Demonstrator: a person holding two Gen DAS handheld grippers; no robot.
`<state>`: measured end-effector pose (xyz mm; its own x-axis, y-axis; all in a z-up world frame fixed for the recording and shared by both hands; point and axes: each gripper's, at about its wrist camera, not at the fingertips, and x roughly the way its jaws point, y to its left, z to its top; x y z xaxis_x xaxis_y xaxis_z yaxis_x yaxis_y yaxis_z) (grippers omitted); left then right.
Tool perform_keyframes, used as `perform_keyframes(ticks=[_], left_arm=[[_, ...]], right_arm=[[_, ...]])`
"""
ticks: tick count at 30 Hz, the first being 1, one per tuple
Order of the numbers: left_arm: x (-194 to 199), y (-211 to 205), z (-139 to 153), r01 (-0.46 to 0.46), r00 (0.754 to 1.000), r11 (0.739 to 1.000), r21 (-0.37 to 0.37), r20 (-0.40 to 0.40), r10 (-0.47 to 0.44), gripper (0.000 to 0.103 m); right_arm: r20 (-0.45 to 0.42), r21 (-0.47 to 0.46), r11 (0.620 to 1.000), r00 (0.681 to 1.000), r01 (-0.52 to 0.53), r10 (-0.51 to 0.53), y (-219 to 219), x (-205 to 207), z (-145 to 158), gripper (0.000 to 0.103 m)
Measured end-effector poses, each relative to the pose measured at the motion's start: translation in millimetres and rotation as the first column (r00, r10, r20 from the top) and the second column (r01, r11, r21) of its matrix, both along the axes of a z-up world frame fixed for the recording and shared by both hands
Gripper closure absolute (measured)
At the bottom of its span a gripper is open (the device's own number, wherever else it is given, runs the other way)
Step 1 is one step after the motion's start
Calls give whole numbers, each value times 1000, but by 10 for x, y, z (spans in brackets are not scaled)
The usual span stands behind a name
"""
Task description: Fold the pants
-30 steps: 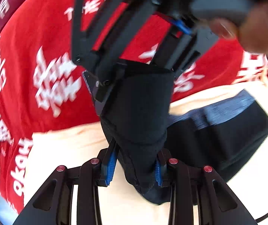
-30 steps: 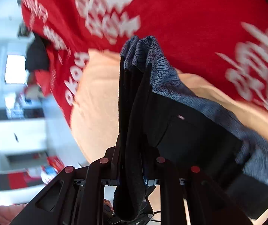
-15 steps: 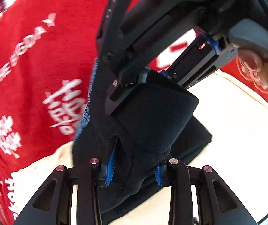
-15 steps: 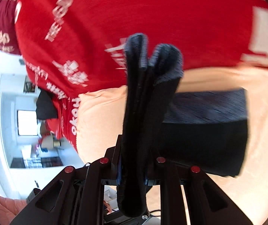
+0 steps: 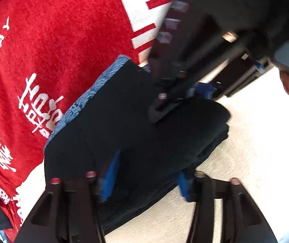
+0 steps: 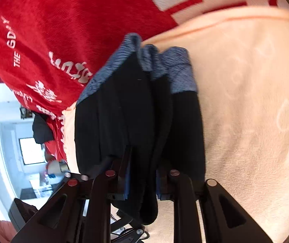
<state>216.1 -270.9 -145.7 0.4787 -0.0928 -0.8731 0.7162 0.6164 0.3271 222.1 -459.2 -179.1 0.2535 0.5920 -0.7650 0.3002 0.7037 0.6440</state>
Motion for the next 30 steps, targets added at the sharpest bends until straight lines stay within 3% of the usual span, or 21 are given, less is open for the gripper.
perform_keyframes(ticks=[2, 7, 13, 17, 23, 30], left_arm=[[42, 91, 63, -18, 1000, 1000, -13, -17, 18, 28], [-6, 387, 272, -17, 994, 997, -73, -105, 10, 27], [-28, 796, 520, -40, 987, 990, -137, -161, 18, 27], [221, 1086, 463, -170, 950, 975, -141, -288, 124, 27], [469, 1438, 367, -294, 902, 950, -103, -358, 240, 27], [560, 1777, 270, -360, 859, 931, -65, -413, 303, 27]], right_arm=[[5, -3, 1000, 1000, 8, -8, -32, -37, 11, 80], [9, -155, 986, 998, -64, 66, 137, -52, 176, 80], [-9, -332, 938, 994, -103, 106, 277, -125, 290, 78], [-41, -427, 900, 996, -90, 80, 353, -186, 342, 68], [-57, -481, 876, 998, -38, 12, 441, -353, 382, 65], [-69, -540, 841, 994, 34, -84, 525, -589, 487, 54]])
